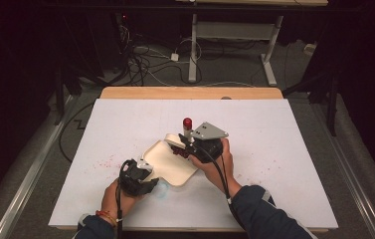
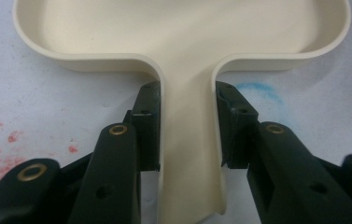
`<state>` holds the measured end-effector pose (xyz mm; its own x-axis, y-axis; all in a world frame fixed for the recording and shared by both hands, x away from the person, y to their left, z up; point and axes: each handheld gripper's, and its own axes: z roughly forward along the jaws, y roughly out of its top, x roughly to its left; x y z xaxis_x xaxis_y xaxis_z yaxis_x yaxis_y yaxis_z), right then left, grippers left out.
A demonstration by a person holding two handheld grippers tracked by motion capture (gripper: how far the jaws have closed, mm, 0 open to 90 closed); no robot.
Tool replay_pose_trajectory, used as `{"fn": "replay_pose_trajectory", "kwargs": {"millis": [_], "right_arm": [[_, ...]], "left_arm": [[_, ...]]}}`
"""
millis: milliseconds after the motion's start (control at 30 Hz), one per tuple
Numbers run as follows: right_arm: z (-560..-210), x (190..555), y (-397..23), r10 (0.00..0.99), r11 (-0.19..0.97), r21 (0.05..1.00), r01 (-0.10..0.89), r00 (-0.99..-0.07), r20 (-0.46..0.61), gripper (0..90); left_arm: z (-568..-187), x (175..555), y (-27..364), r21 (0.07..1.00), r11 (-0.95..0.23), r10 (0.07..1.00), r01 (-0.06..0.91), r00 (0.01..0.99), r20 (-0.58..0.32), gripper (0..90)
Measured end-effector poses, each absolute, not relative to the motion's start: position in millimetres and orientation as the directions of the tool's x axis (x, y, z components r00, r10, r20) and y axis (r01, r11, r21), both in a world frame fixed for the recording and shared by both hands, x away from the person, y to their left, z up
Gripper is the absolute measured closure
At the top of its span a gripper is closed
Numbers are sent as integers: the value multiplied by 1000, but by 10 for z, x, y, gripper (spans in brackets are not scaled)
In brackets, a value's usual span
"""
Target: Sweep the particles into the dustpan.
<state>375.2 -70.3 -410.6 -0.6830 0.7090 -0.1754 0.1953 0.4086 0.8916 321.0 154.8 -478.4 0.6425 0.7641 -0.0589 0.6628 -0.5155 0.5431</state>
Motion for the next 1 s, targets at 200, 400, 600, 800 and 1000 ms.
{"fn": "replay_pose_trajectory", "kwargs": {"millis": [200,400,600,800,1000], "right_arm": [[-4109,3595,-604,692,423,888,180,-697,-189,703],[-4099,3463,-561,673,427,887,176,-717,-182,703],[-4078,3366,-556,647,406,896,182,-749,-141,703],[-4062,3311,-567,636,397,899,187,-762,-122,703],[-4000,3262,-643,623,370,909,190,-777,-91,705]], "left_arm": [[-4786,3220,1521,547,-506,771,667,634,-61,634],[-4783,3216,1526,548,-512,767,661,640,-54,633],[-4784,3216,1527,552,-515,765,657,642,-50,633],[-4781,3206,1529,554,-538,755,636,656,-20,633],[-4789,3202,1542,556,-536,754,635,657,-24,633]]}}
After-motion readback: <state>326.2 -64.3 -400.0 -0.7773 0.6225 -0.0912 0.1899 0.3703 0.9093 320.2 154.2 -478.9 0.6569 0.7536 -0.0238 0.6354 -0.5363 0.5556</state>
